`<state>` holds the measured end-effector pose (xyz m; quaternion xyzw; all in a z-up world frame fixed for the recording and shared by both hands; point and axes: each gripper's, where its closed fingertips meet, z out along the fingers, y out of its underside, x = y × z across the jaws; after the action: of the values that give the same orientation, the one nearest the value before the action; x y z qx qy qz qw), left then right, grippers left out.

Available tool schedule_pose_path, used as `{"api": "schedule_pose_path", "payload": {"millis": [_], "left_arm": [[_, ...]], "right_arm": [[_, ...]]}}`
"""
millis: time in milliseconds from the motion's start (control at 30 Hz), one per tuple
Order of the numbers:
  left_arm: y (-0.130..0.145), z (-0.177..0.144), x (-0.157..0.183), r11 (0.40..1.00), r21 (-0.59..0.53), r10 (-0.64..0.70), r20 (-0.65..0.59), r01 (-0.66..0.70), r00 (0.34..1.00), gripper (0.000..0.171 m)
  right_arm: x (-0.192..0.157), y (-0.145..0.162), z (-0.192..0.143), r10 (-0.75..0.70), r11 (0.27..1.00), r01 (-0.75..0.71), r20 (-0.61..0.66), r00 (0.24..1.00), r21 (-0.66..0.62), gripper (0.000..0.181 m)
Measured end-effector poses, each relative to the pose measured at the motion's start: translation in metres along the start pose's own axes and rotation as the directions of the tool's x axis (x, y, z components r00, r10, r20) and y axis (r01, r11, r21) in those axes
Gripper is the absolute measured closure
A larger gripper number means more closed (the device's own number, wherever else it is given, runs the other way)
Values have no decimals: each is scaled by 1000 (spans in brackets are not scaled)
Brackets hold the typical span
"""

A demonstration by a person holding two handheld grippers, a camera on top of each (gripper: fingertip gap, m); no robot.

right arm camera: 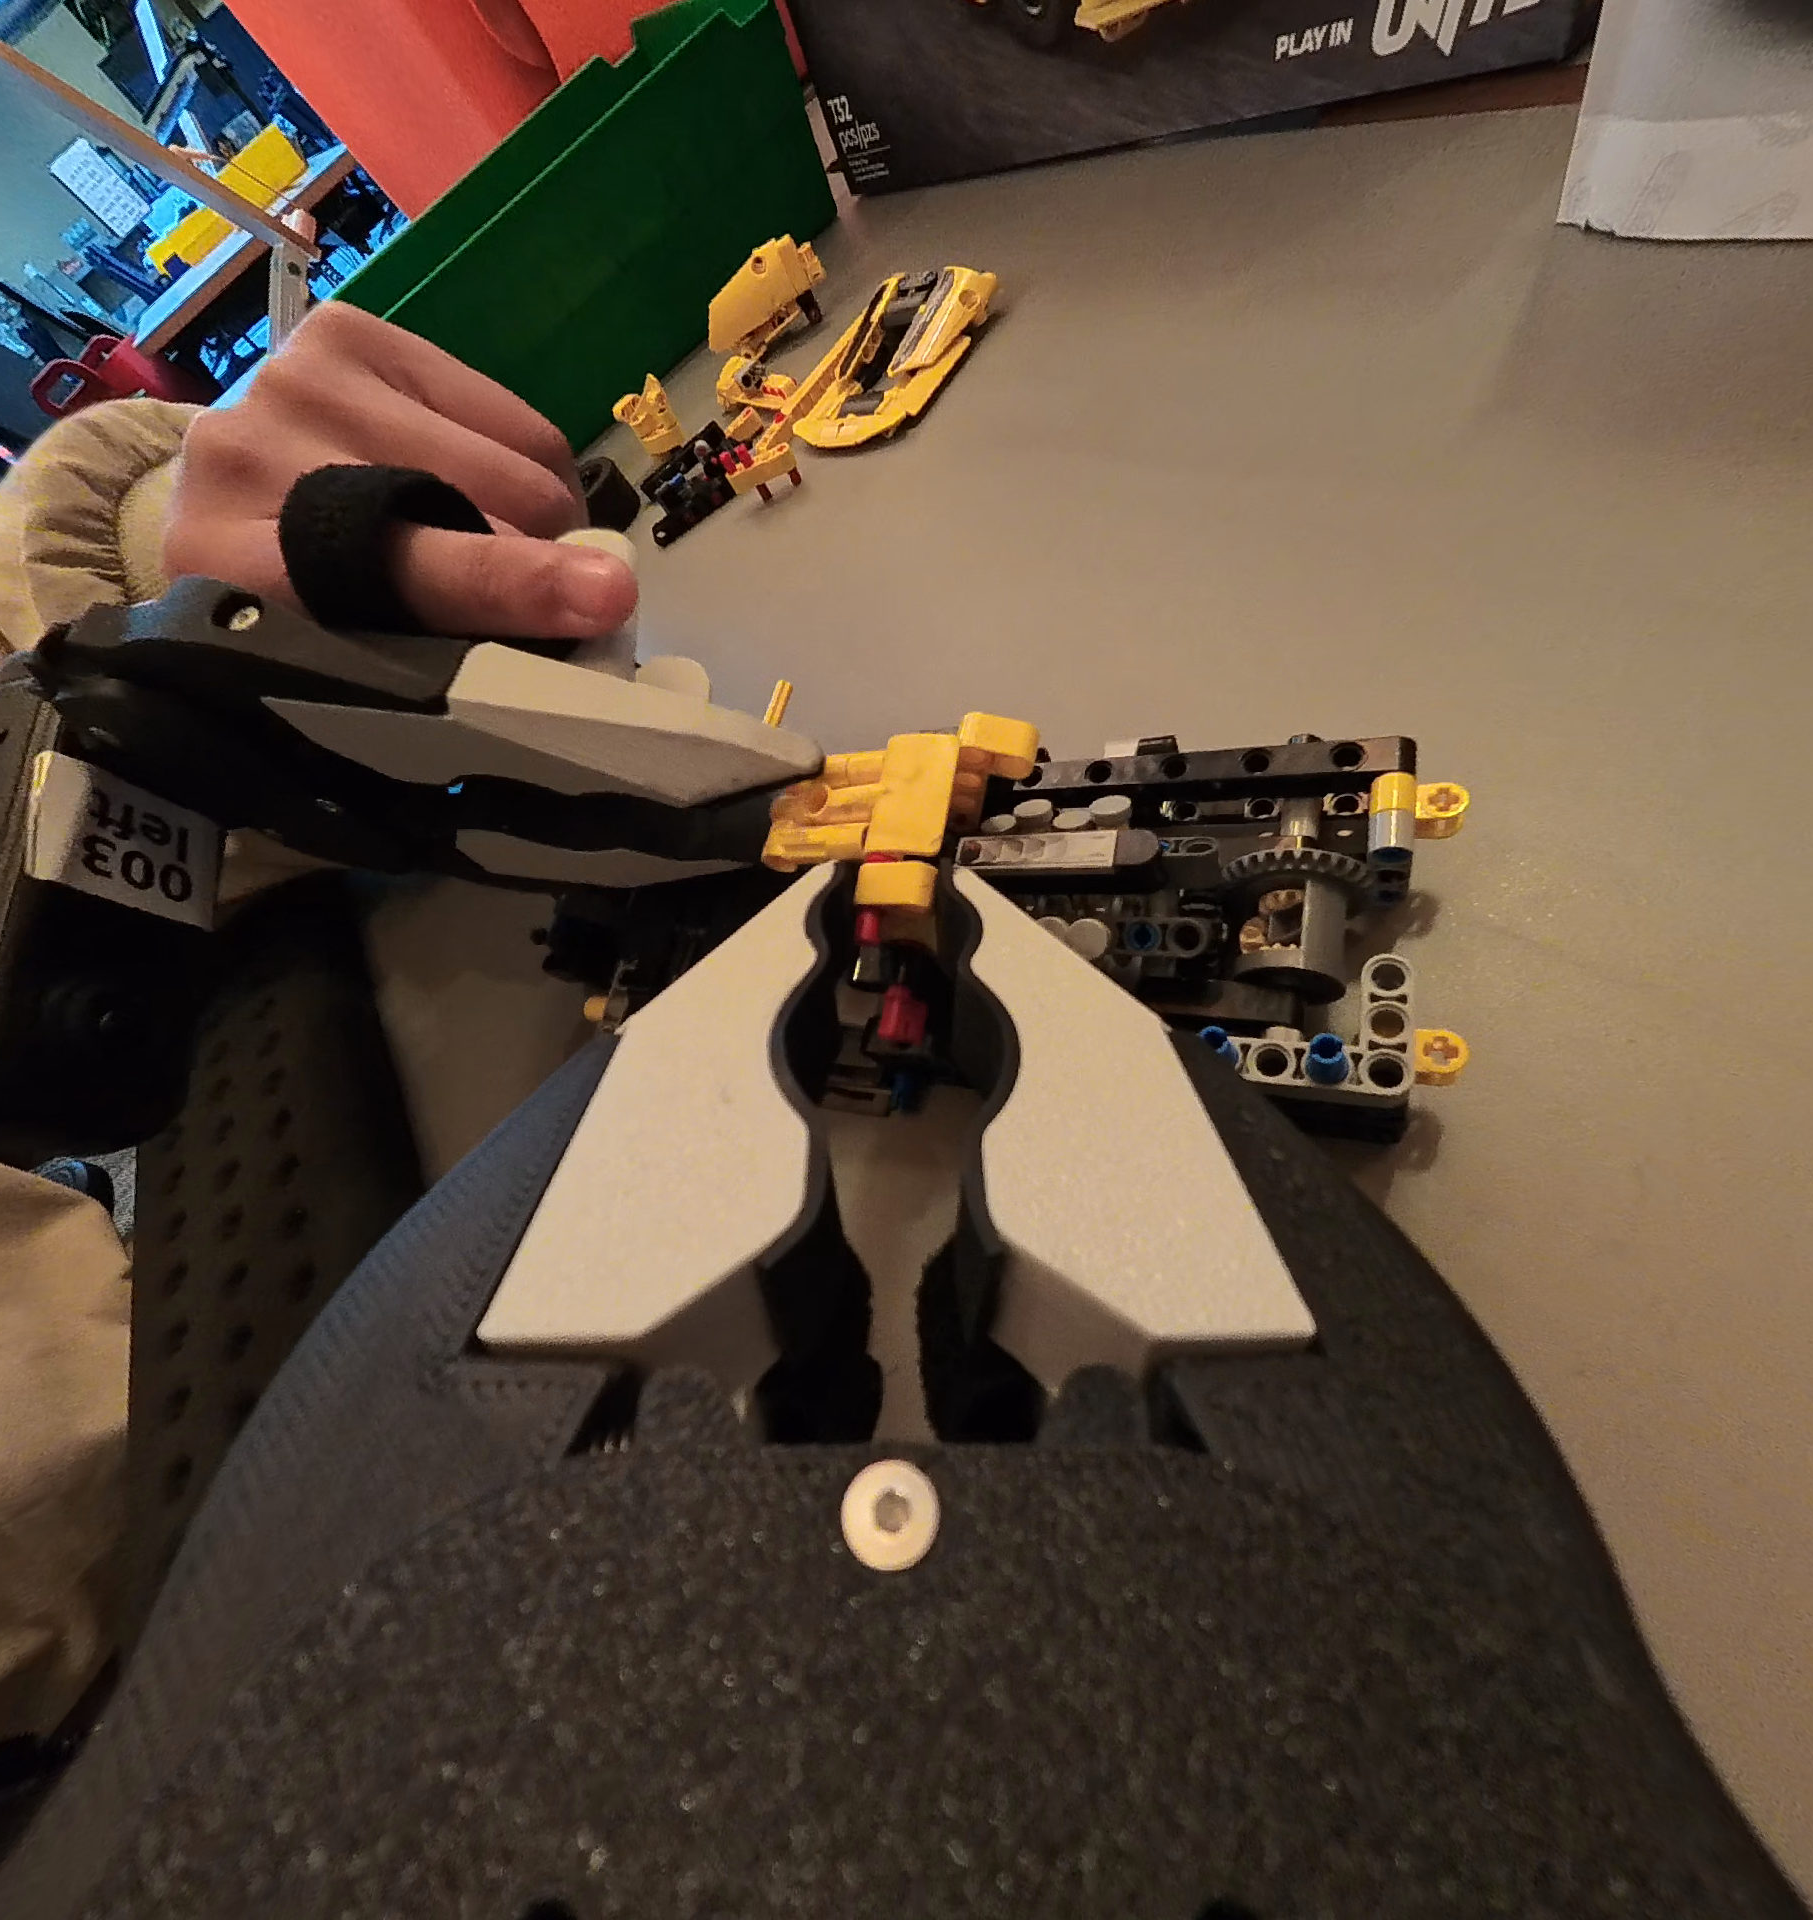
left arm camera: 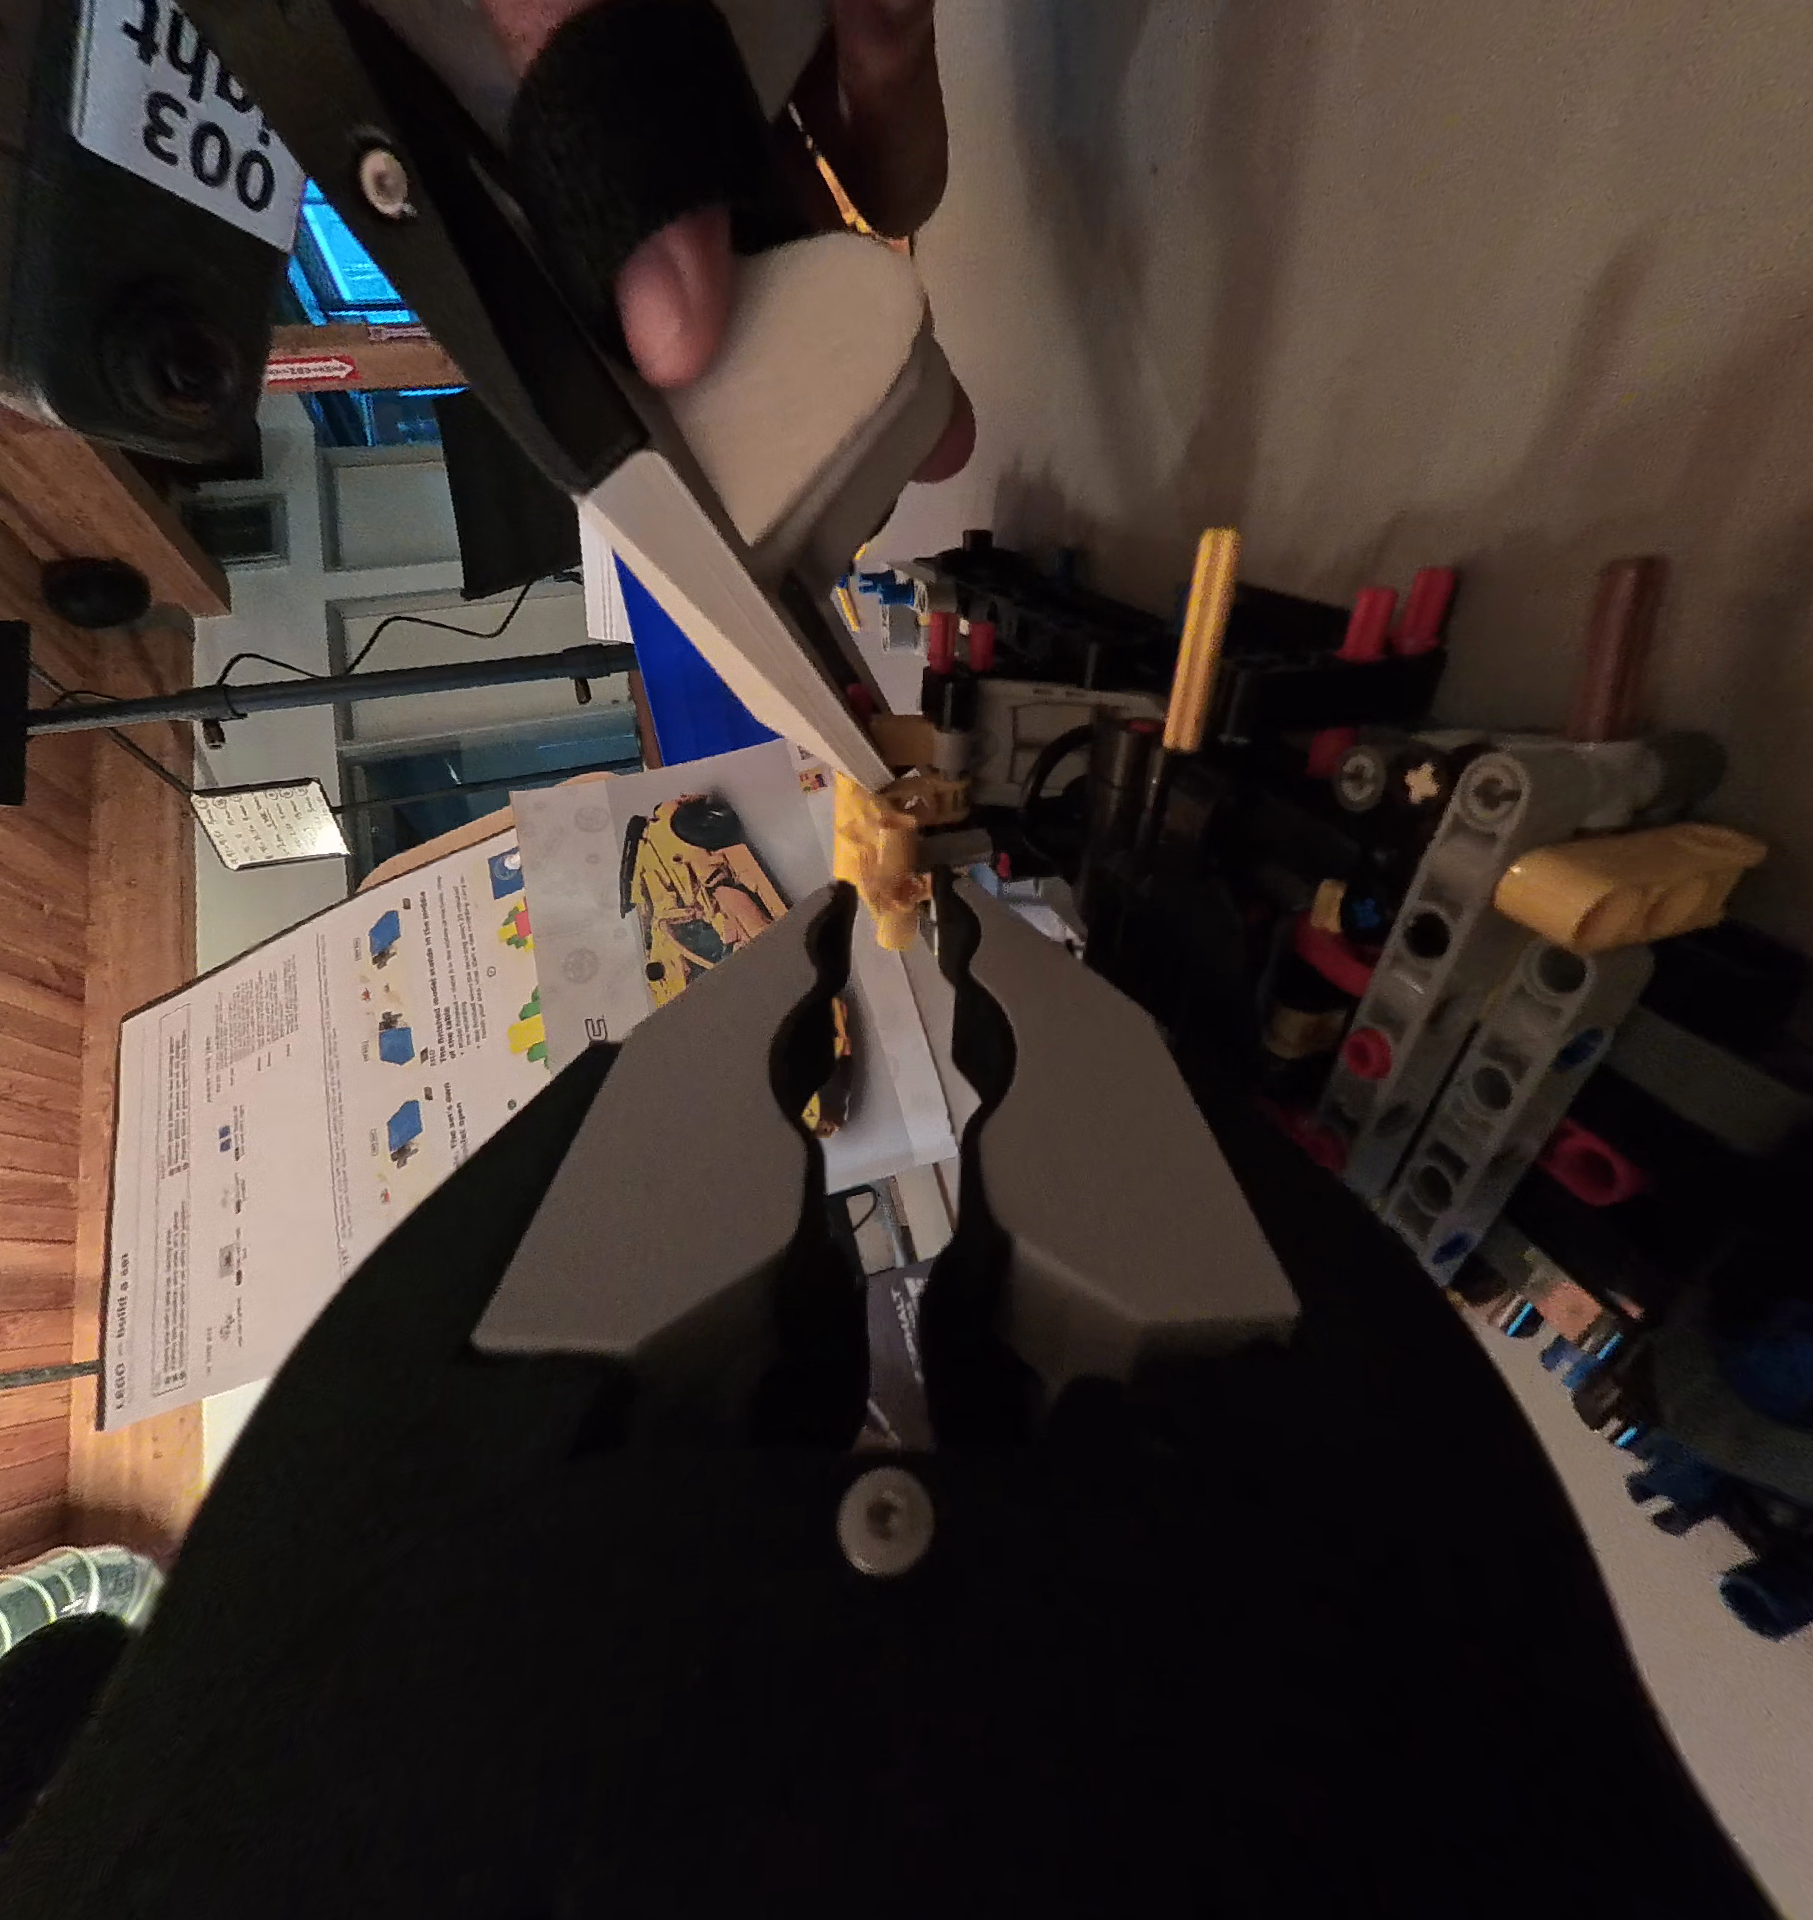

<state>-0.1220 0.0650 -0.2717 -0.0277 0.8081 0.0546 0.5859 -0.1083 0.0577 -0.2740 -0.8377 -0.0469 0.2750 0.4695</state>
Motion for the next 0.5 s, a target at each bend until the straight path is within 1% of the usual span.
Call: {"api": "schedule_pose_path", "payload": {"millis": [333, 433, 467, 500], "left_arm": [[-3, 0, 0, 997, 26, 68, 24, -69, 997, 157], [-4, 1, 1, 990, 30, 136, 39, -137, 990, 161], [-4, 1, 1, 990, 26, 139, 35, -140, 990, 162], [-3, 0, 1, 993, 21, 116, 24, -116, 993, 163]], "right_arm": [[0, 0, 0, 12, 1000, -12, 5, 1000, 2, 167], [0, 0, 0, 12, 1000, -12, 4, 1000, 2, 167], [0, 0, -1, 14, 1000, -14, 3, 1000, 3, 167], [1, 0, -1, 14, 1000, -14, 1, 1000, 2, 167]]}}
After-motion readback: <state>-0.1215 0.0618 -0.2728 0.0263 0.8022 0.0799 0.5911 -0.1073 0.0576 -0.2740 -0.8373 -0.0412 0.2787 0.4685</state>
